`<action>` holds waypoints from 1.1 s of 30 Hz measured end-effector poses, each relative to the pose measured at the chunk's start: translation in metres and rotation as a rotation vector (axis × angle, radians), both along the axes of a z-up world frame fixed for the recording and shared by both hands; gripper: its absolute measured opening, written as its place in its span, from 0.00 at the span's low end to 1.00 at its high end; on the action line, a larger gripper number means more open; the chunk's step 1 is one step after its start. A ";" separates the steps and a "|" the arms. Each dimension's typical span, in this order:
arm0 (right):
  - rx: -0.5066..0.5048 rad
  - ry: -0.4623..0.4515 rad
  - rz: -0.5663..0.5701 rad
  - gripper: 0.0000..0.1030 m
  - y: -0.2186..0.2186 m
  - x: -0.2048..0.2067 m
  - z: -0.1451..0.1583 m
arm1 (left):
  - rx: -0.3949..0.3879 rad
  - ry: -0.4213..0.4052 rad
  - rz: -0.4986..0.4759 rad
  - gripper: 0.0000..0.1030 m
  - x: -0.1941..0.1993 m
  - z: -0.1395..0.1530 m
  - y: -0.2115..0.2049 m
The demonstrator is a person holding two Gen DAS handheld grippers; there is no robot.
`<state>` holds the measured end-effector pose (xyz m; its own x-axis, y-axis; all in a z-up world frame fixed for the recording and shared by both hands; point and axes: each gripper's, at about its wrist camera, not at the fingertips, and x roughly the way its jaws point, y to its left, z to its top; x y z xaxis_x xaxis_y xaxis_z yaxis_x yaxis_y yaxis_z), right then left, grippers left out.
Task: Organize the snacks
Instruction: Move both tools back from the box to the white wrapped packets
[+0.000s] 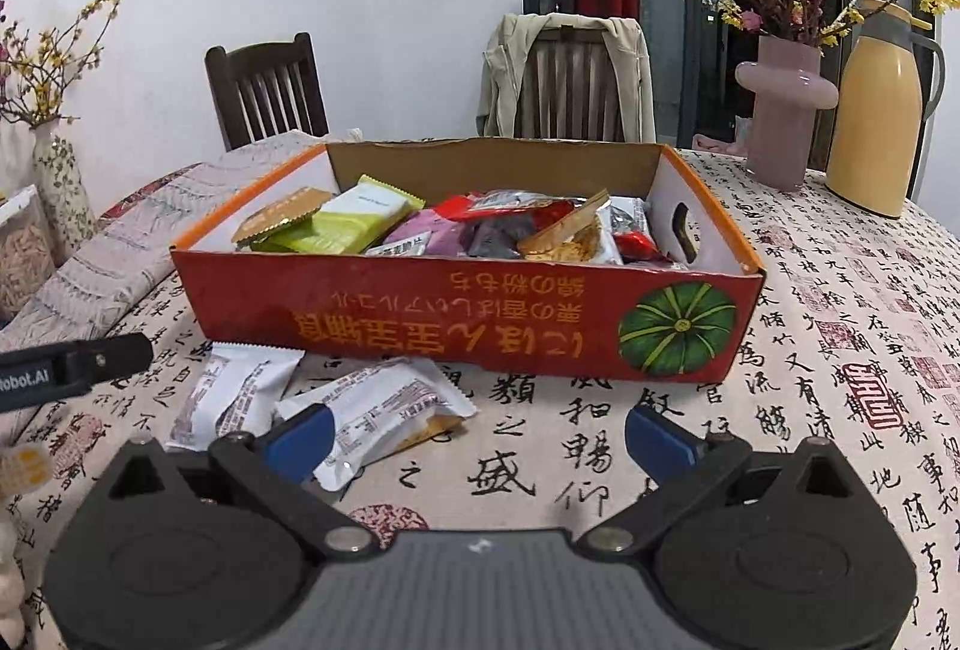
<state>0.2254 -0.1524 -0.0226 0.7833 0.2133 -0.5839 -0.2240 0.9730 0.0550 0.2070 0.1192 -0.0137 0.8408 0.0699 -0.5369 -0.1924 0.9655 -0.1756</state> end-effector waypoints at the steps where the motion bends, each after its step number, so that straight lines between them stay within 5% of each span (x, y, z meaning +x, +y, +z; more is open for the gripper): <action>1: -0.002 0.002 0.004 1.00 0.002 0.001 0.000 | -0.005 0.000 0.006 1.00 0.000 0.000 0.001; 20: -0.070 0.115 -0.093 1.00 0.059 0.054 -0.012 | -0.082 0.029 0.058 1.00 0.003 -0.006 0.016; 33: -0.047 0.134 -0.059 1.00 0.042 0.042 -0.027 | -0.089 0.035 0.057 1.00 0.004 -0.007 0.017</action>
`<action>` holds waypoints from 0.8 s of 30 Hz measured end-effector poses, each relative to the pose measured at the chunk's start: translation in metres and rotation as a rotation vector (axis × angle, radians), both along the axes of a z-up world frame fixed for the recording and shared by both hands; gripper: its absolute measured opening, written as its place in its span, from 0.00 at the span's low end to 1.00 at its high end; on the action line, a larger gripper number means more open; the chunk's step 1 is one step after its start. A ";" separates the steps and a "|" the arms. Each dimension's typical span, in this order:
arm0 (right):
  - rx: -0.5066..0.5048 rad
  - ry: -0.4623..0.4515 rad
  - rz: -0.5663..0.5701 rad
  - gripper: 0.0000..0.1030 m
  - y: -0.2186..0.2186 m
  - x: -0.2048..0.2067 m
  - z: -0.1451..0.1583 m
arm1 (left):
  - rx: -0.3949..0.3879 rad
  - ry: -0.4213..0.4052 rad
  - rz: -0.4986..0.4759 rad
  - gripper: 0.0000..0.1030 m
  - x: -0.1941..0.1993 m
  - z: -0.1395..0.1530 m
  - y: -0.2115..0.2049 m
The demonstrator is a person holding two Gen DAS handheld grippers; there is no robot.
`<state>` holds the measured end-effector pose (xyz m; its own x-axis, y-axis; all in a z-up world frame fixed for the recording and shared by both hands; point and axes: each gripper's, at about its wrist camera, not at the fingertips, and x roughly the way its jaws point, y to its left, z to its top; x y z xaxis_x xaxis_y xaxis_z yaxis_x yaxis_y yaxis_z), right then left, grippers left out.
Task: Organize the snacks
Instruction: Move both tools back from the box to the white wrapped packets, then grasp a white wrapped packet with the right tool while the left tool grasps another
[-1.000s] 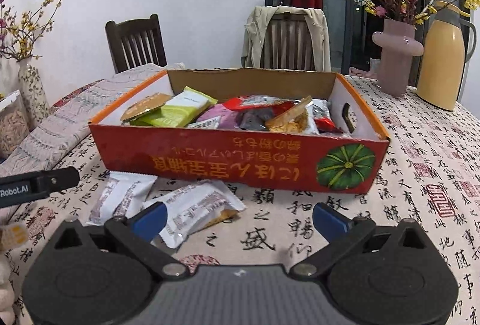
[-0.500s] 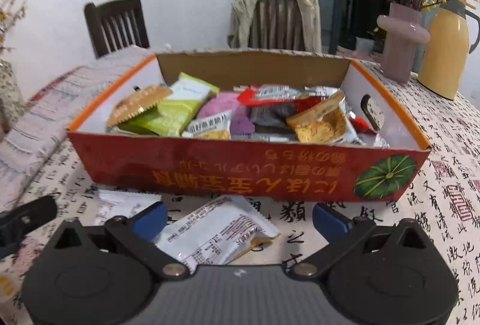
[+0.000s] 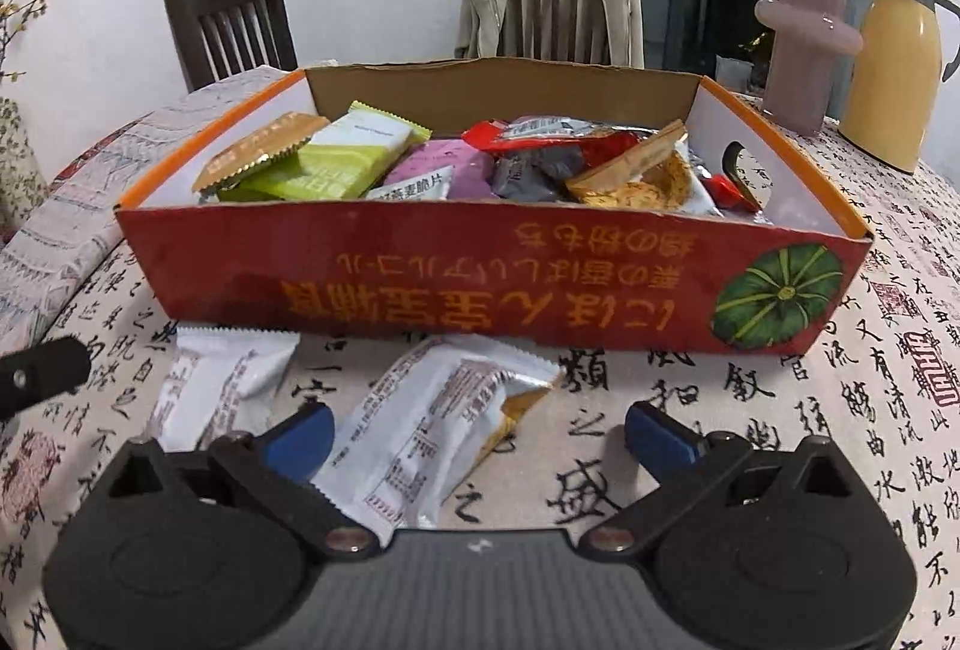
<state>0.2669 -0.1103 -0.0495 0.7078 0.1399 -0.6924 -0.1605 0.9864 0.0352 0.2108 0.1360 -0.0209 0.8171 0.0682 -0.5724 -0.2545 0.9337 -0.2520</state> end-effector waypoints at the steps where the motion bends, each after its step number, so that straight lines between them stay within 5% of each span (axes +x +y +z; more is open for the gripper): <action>1: 0.001 -0.004 0.004 1.00 -0.002 -0.002 0.000 | -0.001 0.000 -0.001 1.00 0.000 0.000 0.000; 12: 0.055 -0.015 -0.011 1.00 -0.010 0.001 0.002 | -0.005 0.010 -0.004 1.00 0.002 -0.001 0.000; 18: -0.002 -0.003 0.002 1.00 0.005 0.008 0.001 | -0.004 0.019 0.001 1.00 0.003 -0.003 0.000; 21: -0.011 -0.013 0.018 0.89 0.006 0.006 0.001 | -0.004 0.022 0.001 1.00 0.003 -0.003 0.000; 24: -0.007 -0.027 0.032 0.68 0.001 0.000 0.004 | -0.005 0.024 0.001 1.00 0.003 -0.003 0.000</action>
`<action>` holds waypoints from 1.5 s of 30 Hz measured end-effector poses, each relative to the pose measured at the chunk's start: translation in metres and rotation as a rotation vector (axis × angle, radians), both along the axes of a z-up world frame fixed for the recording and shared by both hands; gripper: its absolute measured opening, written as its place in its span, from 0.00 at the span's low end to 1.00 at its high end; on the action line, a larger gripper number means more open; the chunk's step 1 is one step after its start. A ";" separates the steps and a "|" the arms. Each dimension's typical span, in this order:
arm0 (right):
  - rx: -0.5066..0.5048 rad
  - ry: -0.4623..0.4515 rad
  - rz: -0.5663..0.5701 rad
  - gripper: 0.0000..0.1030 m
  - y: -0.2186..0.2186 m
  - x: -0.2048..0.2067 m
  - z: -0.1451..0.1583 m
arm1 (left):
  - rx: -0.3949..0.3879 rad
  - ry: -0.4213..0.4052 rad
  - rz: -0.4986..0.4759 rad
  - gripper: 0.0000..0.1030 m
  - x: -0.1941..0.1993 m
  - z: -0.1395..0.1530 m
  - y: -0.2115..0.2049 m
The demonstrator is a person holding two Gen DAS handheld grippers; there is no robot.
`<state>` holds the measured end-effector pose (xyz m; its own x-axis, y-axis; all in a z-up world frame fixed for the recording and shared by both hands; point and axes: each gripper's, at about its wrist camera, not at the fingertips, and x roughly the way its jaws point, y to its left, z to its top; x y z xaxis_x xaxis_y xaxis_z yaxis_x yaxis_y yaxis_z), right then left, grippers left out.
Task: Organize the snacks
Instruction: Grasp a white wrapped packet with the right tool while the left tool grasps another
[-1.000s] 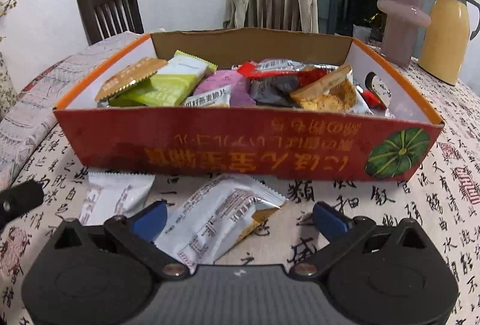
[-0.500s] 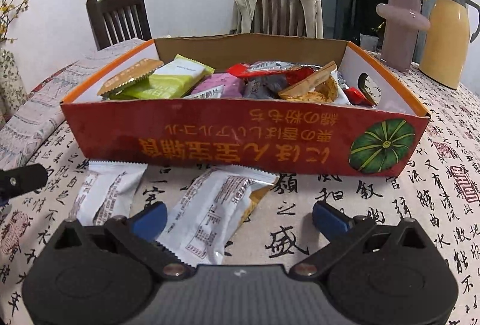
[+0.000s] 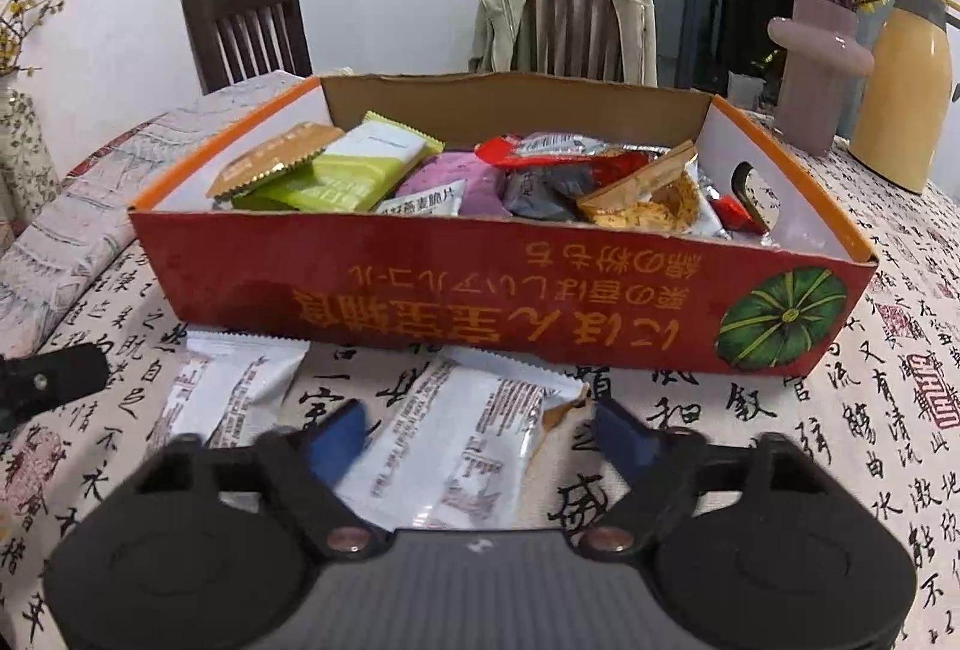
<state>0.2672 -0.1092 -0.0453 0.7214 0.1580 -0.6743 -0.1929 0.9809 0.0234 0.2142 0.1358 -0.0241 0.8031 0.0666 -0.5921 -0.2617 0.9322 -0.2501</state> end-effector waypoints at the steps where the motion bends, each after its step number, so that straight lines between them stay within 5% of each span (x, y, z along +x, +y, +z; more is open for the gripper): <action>1: 0.001 -0.004 0.007 0.57 -0.003 -0.002 0.001 | 0.000 0.000 0.001 1.00 0.000 0.000 0.000; 2: 0.005 -0.007 0.018 0.45 -0.006 -0.004 0.002 | -0.001 0.001 0.001 1.00 0.000 0.000 0.000; 5: 0.030 -0.006 0.041 0.39 -0.018 -0.010 0.006 | 0.000 0.003 0.000 1.00 0.000 0.000 0.000; 21: 0.038 -0.130 -0.051 0.39 -0.109 -0.026 0.011 | 0.017 0.047 0.002 1.00 0.007 -0.004 -0.003; 34: 0.130 -0.156 -0.018 0.40 -0.116 -0.034 0.006 | 0.119 0.076 -0.081 1.00 0.016 0.016 -0.049; 40: 0.147 -0.166 -0.008 0.40 -0.117 -0.038 0.008 | 0.168 0.151 -0.098 1.00 0.037 0.006 -0.082; 42: 0.150 -0.171 -0.002 0.40 -0.117 -0.039 0.008 | 0.180 0.166 -0.094 0.98 0.041 0.001 -0.089; 45: 0.153 -0.176 0.007 0.40 -0.116 -0.041 0.008 | 0.189 0.186 -0.090 0.79 0.043 -0.006 -0.094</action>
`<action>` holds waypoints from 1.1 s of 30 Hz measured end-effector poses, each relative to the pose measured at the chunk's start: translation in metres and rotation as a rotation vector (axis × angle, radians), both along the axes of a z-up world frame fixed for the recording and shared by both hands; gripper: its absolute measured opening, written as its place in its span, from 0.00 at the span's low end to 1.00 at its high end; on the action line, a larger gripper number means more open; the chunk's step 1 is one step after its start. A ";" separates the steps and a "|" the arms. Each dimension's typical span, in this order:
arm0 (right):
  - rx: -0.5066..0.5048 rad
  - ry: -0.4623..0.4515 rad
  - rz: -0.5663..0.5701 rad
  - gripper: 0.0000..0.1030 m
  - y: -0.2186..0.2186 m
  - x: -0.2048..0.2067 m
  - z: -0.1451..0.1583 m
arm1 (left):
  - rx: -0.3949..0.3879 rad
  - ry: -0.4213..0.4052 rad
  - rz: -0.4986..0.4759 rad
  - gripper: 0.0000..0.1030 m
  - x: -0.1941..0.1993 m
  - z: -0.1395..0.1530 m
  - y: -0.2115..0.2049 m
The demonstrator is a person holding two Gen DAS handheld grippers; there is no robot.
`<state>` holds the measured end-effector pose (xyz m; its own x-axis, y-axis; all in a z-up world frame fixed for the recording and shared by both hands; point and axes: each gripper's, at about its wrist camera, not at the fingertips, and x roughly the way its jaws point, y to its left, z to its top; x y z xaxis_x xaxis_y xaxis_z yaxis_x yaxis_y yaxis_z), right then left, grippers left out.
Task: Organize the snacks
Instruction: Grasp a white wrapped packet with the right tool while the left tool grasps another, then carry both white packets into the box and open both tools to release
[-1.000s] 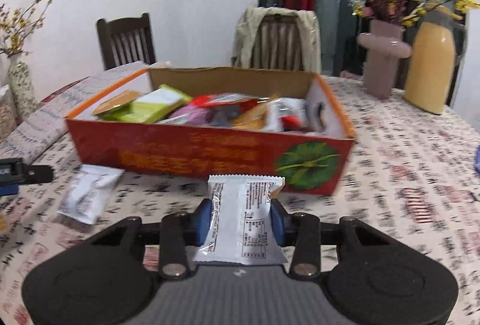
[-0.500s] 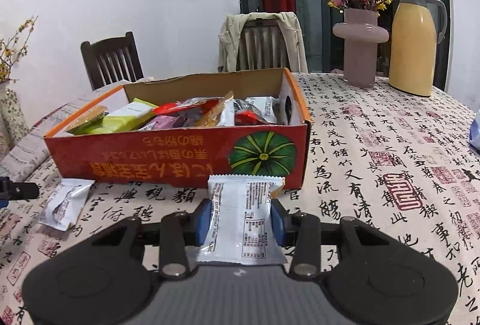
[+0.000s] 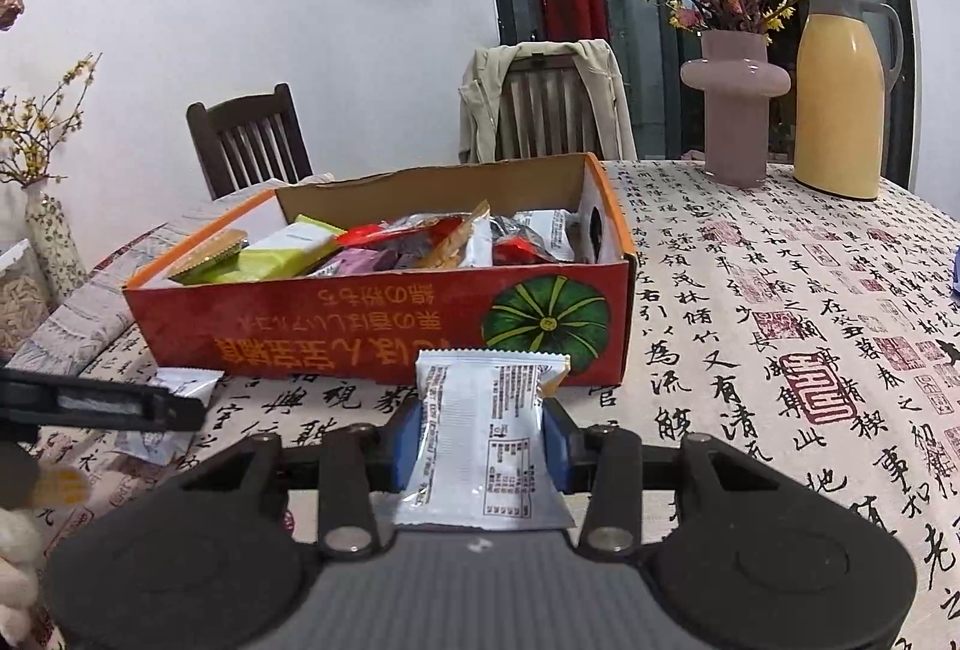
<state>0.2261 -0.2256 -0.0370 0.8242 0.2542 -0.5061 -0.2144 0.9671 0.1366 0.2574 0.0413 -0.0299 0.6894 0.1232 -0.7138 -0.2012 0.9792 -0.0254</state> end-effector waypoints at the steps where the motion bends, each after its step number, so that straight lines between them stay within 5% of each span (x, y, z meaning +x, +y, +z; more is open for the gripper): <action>1: 0.001 0.000 0.003 0.40 0.001 -0.001 0.000 | 0.015 -0.008 0.004 0.67 -0.001 0.000 -0.002; 3: 0.002 -0.001 0.010 0.40 0.001 -0.002 0.000 | 0.006 -0.023 -0.010 0.44 -0.005 0.003 -0.004; 5: 0.003 -0.005 0.019 0.40 0.002 -0.003 0.002 | -0.016 -0.031 -0.019 0.40 -0.007 0.005 -0.003; 17: 0.008 -0.055 0.060 0.40 -0.003 -0.013 0.025 | -0.006 -0.155 -0.095 0.40 -0.027 0.045 -0.021; 33: -0.023 -0.198 0.010 0.40 0.005 0.017 0.088 | 0.019 -0.353 -0.130 0.40 -0.002 0.120 -0.032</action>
<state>0.2428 -0.2202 0.0514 0.9056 0.2532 -0.3402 -0.2448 0.9672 0.0683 0.2552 0.0092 0.0905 0.9035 0.0295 -0.4276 -0.0572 0.9970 -0.0521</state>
